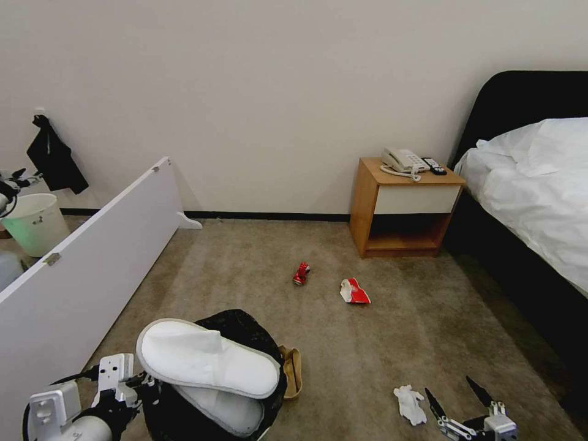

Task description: Pick up the trash bin, then pick up the garbage from the floor and place it into the trash bin.

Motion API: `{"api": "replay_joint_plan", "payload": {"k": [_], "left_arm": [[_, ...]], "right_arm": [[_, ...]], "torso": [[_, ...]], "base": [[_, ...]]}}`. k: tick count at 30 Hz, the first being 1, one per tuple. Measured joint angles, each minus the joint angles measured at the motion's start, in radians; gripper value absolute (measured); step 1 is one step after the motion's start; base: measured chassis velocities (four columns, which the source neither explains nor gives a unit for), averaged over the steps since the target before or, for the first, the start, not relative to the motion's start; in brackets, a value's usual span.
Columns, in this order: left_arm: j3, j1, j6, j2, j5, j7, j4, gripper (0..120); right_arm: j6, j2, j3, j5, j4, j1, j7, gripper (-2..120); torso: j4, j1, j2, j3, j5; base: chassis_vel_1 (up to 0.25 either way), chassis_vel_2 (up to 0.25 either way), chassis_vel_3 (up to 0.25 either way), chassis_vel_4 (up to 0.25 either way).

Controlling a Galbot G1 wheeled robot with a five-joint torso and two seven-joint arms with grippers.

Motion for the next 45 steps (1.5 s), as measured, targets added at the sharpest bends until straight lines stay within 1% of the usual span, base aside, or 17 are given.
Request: {"api": "replay_joint_plan", "payload": {"k": [14, 18, 21, 25, 27, 28, 29, 30, 31, 32, 34, 35, 36, 38, 39, 41, 45], "left_arm": [[-0.001, 0.0, 0.0, 0.0, 0.0, -0.001, 0.0, 4], [-0.005, 0.002, 0.0, 0.001, 0.0, -0.001, 0.0, 4], [-0.007, 0.007, 0.0, 0.0, 0.0, -0.002, 0.0, 4], [-0.011, 0.011, 0.0, -0.001, 0.0, -0.002, 0.0, 4], [-0.014, 0.016, 0.0, -0.003, 0.001, -0.003, 0.0, 4], [-0.014, 0.016, 0.0, -0.003, 0.001, -0.003, 0.0, 4], [-0.017, 0.02, 0.0, -0.005, 0.003, -0.004, 0.0, 4], [-0.02, 0.025, 0.0, -0.008, 0.007, -0.004, 0.0, 4], [-0.021, 0.027, 0.0, -0.009, 0.008, -0.004, 0.0, 4], [-0.021, 0.027, 0.0, -0.009, 0.008, -0.004, 0.0, 4], [-0.026, 0.034, 0.0, -0.011, 0.013, -0.004, 0.0, 4], [-0.027, 0.036, 0.0, -0.011, 0.014, -0.004, 0.0, 4], [-0.027, 0.036, 0.0, -0.011, 0.014, -0.004, 0.0, 4], [-0.028, 0.041, 0.0, -0.013, 0.017, -0.004, 0.0, 4], [-0.028, 0.041, 0.0, -0.013, 0.017, -0.004, 0.0, 4], [-0.029, 0.046, 0.0, -0.016, 0.022, -0.004, 0.0, 4], [-0.029, 0.052, 0.0, -0.017, 0.026, -0.004, 0.0, 4]], "right_arm": [[0.005, -0.006, -0.009, -0.004, -0.008, 0.011, 0.003, 100], [0.008, -0.018, -0.026, -0.006, -0.024, 0.021, 0.025, 100], [-0.008, -0.028, -0.038, 0.005, -0.035, 0.029, 0.03, 100], [-0.042, -0.046, -0.061, 0.011, -0.048, 0.037, 0.071, 100], [-0.09, -0.071, -0.094, -0.007, -0.063, 0.054, 0.163, 100], [-0.09, -0.071, -0.094, -0.007, -0.063, 0.054, 0.163, 100], [-0.134, -0.093, -0.119, 0.004, -0.073, 0.067, 0.205, 100], [-0.197, -0.121, -0.163, 0.02, -0.083, 0.079, 0.281, 100], [-0.229, -0.137, -0.184, 0.028, -0.087, 0.083, 0.319, 100], [-0.229, -0.137, -0.184, 0.028, -0.087, 0.083, 0.319, 100], [-0.324, -0.194, -0.254, 0.067, -0.116, 0.109, 0.417, 100], [-0.35, -0.214, -0.273, 0.073, -0.129, 0.123, 0.443, 100], [-0.35, -0.214, -0.273, 0.073, -0.129, 0.123, 0.443, 100], [-0.404, -0.252, -0.305, 0.078, -0.161, 0.156, 0.475, 100], [-0.404, -0.252, -0.305, 0.078, -0.161, 0.156, 0.475, 100], [-0.437, -0.272, -0.32, 0.081, -0.198, 0.181, 0.449, 100], [-0.45, -0.281, -0.336, 0.082, -0.239, 0.202, 0.412, 100]], "torso": [[0.0, 0.0, 0.0, 0.0, 0.0], [-0.0002, 0.0, 0.0, 0.0, 0.0], [-0.0001, 0.0, 0.0, 0.0, 0.0], [-0.0001, 0.0, 0.0, 0.0, 0.0], [-0.0001, 0.0, 0.0, 0.0, 0.0001], [-0.0001, 0.0, 0.0, 0.0, 0.0001], [-0.0001, 0.0, 0.0, 0.0, -0.0001], [0.0, 0.0, 0.0, 0.0, 0.0001], [0.0, 0.0, 0.0, 0.0, 0.0003], [0.0, 0.0, 0.0, 0.0, 0.0003], [-0.0002, 0.0, 0.0, 0.0, 0.0002], [-0.0001, 0.0, 0.0, 0.0, 0.0002], [-0.0001, 0.0, 0.0, 0.0, 0.0002], [0.0001, 0.0, 0.0, 0.0, 0.0], [0.0001, 0.0, 0.0, 0.0, 0.0], [0.0, 0.0, 0.0, 0.0, 0.0], [0.0, 0.0, 0.0, 0.0, 0.0001]], "base": [[-0.047, 0.06, 0.048, -0.061], [0.0, 0.0, 0.0, 0.0], [0.0, 0.0, 0.0, 0.0], [0.0, 0.0, 0.0, 0.0], [0.0, 0.0, 0.0, 0.0], [0.0, 0.0, 0.0, 0.0], [0.0, 0.0, 0.0, 0.0], [0.0, 0.0, 0.0, 0.0], [0.0, 0.0, 0.0, 0.0], [0.0, 0.0, 0.0, 0.0], [0.0, 0.0, 0.0, 0.0], [0.0, 0.0, 0.0, 0.0], [0.0, 0.0, 0.0, 0.0], [0.0, 0.0, 0.0, 0.0], [0.0, 0.0, 0.0, 0.0], [0.0, 0.0, 0.0, 0.0], [0.0, 0.0, 0.0, 0.0]]}}
